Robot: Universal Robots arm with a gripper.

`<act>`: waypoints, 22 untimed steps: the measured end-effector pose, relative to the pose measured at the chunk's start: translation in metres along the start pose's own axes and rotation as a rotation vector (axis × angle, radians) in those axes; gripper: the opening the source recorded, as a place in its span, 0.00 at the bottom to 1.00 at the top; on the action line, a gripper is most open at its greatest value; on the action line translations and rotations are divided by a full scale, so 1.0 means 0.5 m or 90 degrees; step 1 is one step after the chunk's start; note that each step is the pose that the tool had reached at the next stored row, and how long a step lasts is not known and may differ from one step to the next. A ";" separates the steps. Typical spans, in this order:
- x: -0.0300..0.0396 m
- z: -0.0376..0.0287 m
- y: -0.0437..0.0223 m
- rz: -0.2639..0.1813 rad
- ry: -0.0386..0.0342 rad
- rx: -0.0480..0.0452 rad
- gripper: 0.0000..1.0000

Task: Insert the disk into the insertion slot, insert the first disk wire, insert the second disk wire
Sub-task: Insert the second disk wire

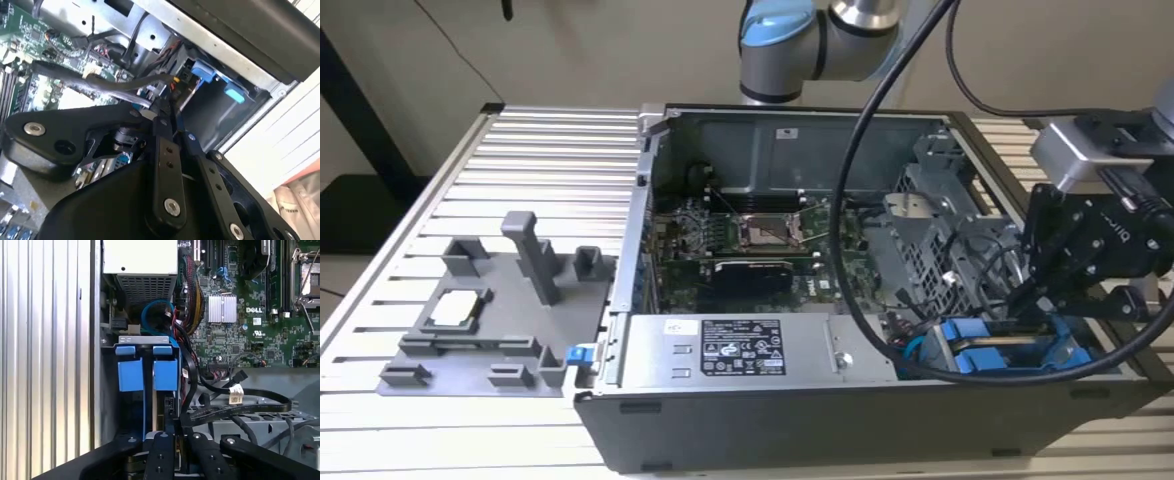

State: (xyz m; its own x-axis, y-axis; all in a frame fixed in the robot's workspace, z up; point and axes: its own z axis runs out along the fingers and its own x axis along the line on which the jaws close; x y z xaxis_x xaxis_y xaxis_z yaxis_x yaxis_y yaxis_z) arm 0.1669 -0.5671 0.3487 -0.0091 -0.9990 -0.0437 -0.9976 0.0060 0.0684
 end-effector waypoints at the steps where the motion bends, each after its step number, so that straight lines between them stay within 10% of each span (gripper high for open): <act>1: 0.000 0.000 0.000 0.000 -0.0001 0.0002 0.16; 22: 0.003 0.015 0.000 0.001 -0.0018 0.0007 0.16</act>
State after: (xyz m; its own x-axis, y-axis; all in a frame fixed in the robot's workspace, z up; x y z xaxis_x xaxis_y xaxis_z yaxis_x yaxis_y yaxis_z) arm 0.1666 -0.5684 0.3410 -0.0109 -0.9989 -0.0463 -0.9977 0.0078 0.0674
